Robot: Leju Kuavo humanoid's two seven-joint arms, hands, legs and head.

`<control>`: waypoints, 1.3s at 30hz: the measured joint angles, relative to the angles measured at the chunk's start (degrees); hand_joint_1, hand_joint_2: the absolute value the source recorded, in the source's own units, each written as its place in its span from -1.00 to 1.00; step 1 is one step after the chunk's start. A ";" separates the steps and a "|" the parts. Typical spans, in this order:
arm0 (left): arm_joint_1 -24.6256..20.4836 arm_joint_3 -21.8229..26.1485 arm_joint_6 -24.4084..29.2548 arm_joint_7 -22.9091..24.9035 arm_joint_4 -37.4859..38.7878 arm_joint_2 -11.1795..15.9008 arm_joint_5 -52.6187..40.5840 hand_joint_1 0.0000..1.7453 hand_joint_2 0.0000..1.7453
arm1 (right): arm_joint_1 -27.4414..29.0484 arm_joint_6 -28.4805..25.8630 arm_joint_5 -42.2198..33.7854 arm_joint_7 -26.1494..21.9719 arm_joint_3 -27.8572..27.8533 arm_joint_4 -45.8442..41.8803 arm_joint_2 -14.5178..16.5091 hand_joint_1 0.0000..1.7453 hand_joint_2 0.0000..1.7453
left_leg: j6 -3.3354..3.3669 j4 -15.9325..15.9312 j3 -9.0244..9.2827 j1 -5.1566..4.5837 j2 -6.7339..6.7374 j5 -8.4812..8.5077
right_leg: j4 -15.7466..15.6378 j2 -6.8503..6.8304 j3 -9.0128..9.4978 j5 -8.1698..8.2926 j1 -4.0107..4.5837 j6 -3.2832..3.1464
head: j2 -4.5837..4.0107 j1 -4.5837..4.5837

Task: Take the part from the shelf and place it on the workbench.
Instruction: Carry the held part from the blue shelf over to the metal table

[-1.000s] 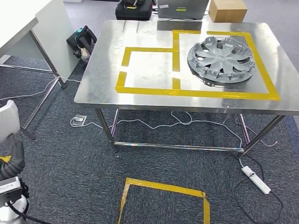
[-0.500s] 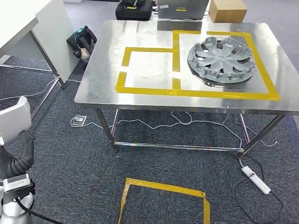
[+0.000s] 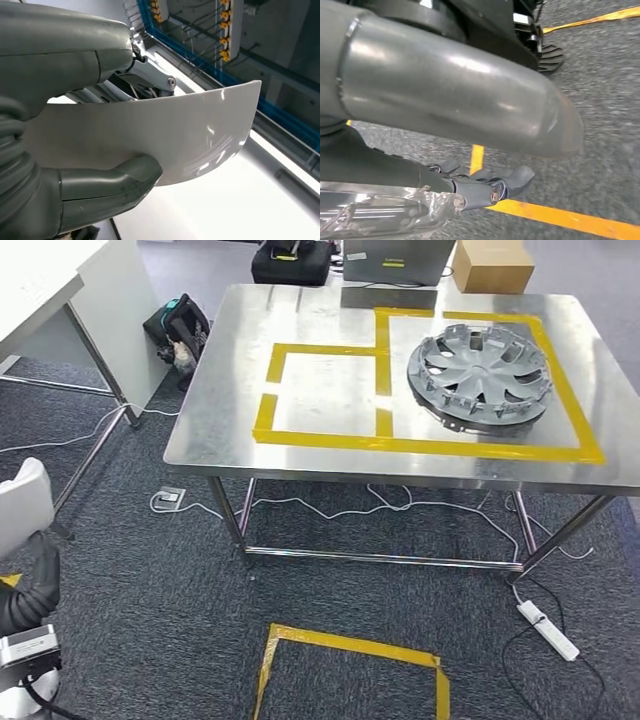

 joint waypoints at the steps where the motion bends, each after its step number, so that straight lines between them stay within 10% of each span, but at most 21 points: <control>1: 0.01 0.01 0.05 -0.01 -0.07 0.00 0.00 1.00 1.00 | -0.04 0.01 0.01 -0.13 0.00 0.01 -0.07 -1.00 -1.00 | 0.07 -0.05 0.12 0.06 0.05 -0.10 | 3.69 -0.06 -1.95 -1.83 -0.11 0.28 | 0.00 0.16; 4: 0.18 0.03 0.13 -0.01 -0.11 -0.01 -0.01 1.00 1.00 | 0.09 0.06 0.01 -0.14 0.00 0.01 -0.31 -1.00 -1.00 | -0.11 0.01 0.27 0.28 0.07 -0.38 | 12.30 -0.09 -7.36 -4.20 -0.64 0.99 | 0.00 0.20; 8: 0.31 0.09 0.33 -0.01 -0.19 -0.07 -0.06 1.00 1.00 | 0.10 0.32 -0.15 0.34 0.00 0.03 -0.38 -1.00 -1.00 | -1.36 0.69 0.85 0.76 -0.07 -1.15 | 0.23 -0.09 -2.86 3.78 -1.29 1.62 | 0.00 0.23; 14: 0.42 0.24 0.86 -0.01 -0.53 -0.44 -0.33 1.00 1.00 | 0.18 0.70 -0.14 1.29 -0.01 0.09 -0.32 -1.00 -1.00 | -3.33 2.11 0.40 0.94 -0.11 -2.20 | -2.76 0.28 -1.19 5.23 -1.08 -1.18 | 0.00 -0.03; 19: 0.71 0.27 1.30 -0.01 -0.61 -0.67 -0.43 1.00 1.00 | 0.28 0.70 -0.08 1.96 -0.02 0.07 -0.38 -1.00 -1.00 | -3.63 17.59 -7.45 0.90 -0.02 -8.54 | -2.84 0.22 -0.83 4.94 -0.88 -2.17 | 0.00 -0.31; 24: 0.92 0.26 1.38 0.01 -0.64 -0.90 -0.50 1.00 1.00 | 0.26 0.65 -0.10 1.96 -0.02 0.07 -0.47 -1.00 -1.00 | -2.60 4.29 -1.29 0.55 0.00 -1.01 | -2.74 0.48 0.23 3.80 -0.55 -1.59 | 0.00 -0.36; 29: 0.84 0.25 1.20 0.03 -0.74 -0.98 -0.52 1.00 1.00 | 0.16 0.68 -0.12 1.85 -0.02 0.07 -0.68 -1.00 -1.00 | -1.41 1.70 0.16 0.57 -0.14 -1.74 | -2.49 0.27 0.04 2.46 -0.47 -0.04 | 0.00 -0.24; 34: 0.62 0.27 1.09 0.13 -0.76 -0.98 -0.59 1.00 1.00 | 0.16 0.88 -0.17 1.70 -0.01 0.07 -0.70 -1.00 -1.00 | -0.45 1.56 0.84 0.45 0.00 -2.45 | 13.33 -0.02 -8.76 -3.78 -0.49 0.63 | 0.00 -0.07; 36: 0.62 0.27 1.08 0.17 -0.76 -0.98 -0.59 1.00 1.00 | 0.25 0.91 -0.16 1.61 -0.02 0.07 -0.71 -1.00 -1.00 | -0.50 1.57 1.50 0.36 -0.10 -2.88 | 11.49 -0.04 -8.84 -0.72 -0.49 0.52 | 0.00 -0.07; 39: 0.57 0.27 1.09 0.19 -0.76 -0.98 -0.72 1.00 1.00 | 0.16 1.10 -0.12 1.66 -0.01 0.08 -0.70 -1.00 -1.00 | -1.08 1.67 2.63 0.17 -0.18 -3.70 | 0.40 -0.10 -4.15 5.51 -0.43 0.03 | 0.00 -0.08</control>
